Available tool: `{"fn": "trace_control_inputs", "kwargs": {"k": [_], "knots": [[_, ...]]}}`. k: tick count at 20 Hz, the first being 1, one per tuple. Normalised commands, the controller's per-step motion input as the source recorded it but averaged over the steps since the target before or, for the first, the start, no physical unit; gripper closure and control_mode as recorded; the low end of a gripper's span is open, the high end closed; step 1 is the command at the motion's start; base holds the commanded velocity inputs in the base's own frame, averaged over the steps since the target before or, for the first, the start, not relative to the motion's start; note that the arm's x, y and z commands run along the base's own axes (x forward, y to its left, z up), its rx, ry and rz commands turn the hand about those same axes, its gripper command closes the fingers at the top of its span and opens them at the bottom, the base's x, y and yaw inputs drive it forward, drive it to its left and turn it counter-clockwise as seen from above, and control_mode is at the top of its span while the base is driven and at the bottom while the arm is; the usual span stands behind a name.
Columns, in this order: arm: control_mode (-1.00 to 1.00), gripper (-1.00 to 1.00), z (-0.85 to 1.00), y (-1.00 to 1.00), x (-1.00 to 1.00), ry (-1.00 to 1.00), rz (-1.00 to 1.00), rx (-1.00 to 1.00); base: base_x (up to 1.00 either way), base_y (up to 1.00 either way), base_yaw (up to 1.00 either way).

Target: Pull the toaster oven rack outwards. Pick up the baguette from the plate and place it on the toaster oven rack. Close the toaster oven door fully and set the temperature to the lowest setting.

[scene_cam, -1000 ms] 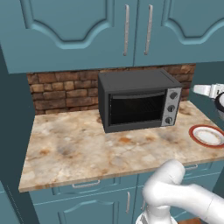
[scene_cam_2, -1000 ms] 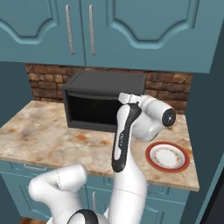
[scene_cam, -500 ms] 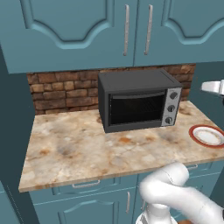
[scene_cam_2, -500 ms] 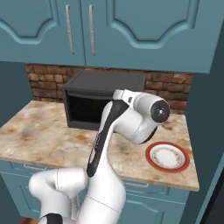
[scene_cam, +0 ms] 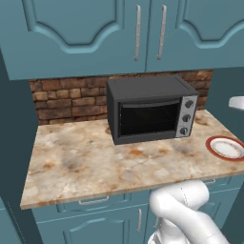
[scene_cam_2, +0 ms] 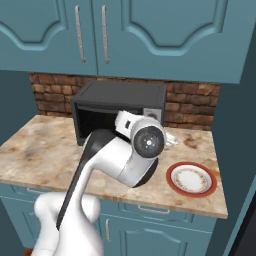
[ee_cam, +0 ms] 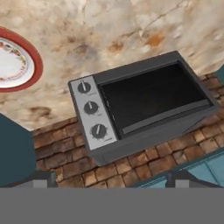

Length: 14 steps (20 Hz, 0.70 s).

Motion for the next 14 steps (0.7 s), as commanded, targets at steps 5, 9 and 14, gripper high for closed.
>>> {"fn": "trace_control_inputs", "kwargs": {"k": [5, 9, 14], "knots": [[-1.00, -1.00, 0.76, 0.39, -0.44, 0.23, -0.21, -0.09, 0.00, 0.00, 0.00], [-1.00, -1.00, 0.14, 0.48, 0.20, 0.24, -0.28, -0.18, 0.00, 0.00, 0.00], [-1.00, -1.00, -0.76, 0.60, 1.00, 0.11, -0.26, -0.22, 0.00, 0.00, 0.00]]}}
